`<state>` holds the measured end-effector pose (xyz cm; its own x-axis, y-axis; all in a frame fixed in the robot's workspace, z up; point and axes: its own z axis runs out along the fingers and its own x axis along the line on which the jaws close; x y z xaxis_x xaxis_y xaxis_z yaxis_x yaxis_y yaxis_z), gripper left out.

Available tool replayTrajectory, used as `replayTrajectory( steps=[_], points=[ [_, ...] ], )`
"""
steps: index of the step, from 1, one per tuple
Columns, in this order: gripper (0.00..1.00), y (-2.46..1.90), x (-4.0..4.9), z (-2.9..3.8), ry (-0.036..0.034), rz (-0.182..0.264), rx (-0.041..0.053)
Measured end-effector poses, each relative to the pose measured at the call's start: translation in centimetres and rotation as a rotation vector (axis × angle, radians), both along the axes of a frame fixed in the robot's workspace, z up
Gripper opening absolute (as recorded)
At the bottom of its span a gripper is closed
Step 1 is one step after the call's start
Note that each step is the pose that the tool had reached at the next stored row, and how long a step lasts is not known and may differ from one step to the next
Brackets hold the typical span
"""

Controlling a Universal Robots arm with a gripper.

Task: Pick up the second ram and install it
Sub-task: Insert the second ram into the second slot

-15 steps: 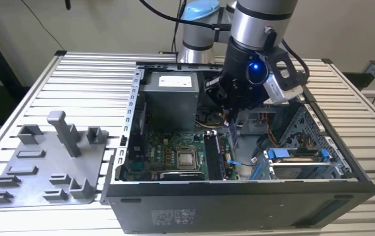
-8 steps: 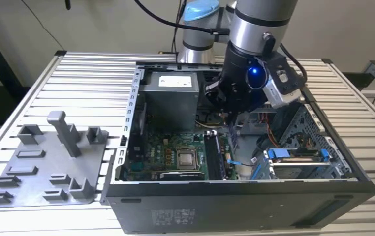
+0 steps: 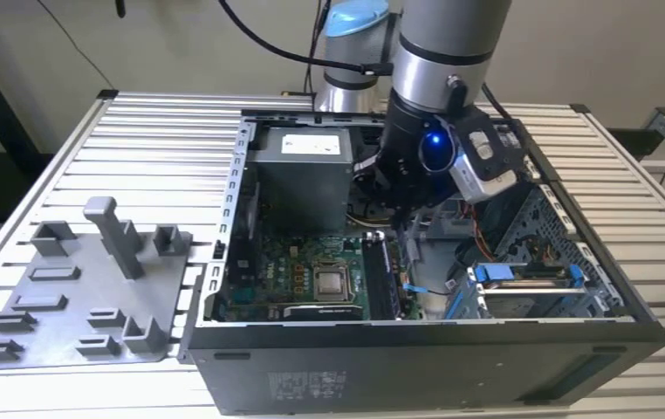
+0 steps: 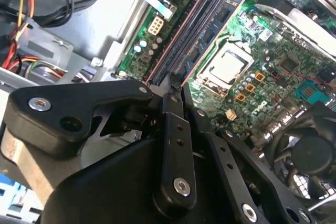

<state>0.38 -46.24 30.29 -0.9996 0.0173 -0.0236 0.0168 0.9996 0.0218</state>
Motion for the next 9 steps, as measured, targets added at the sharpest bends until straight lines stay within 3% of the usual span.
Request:
replayTrajectory(
  steps=[9],
  points=[
    [0.14,0.01,-1.38,-1.63,-0.0016,-0.036,-0.0002]
  ],
)
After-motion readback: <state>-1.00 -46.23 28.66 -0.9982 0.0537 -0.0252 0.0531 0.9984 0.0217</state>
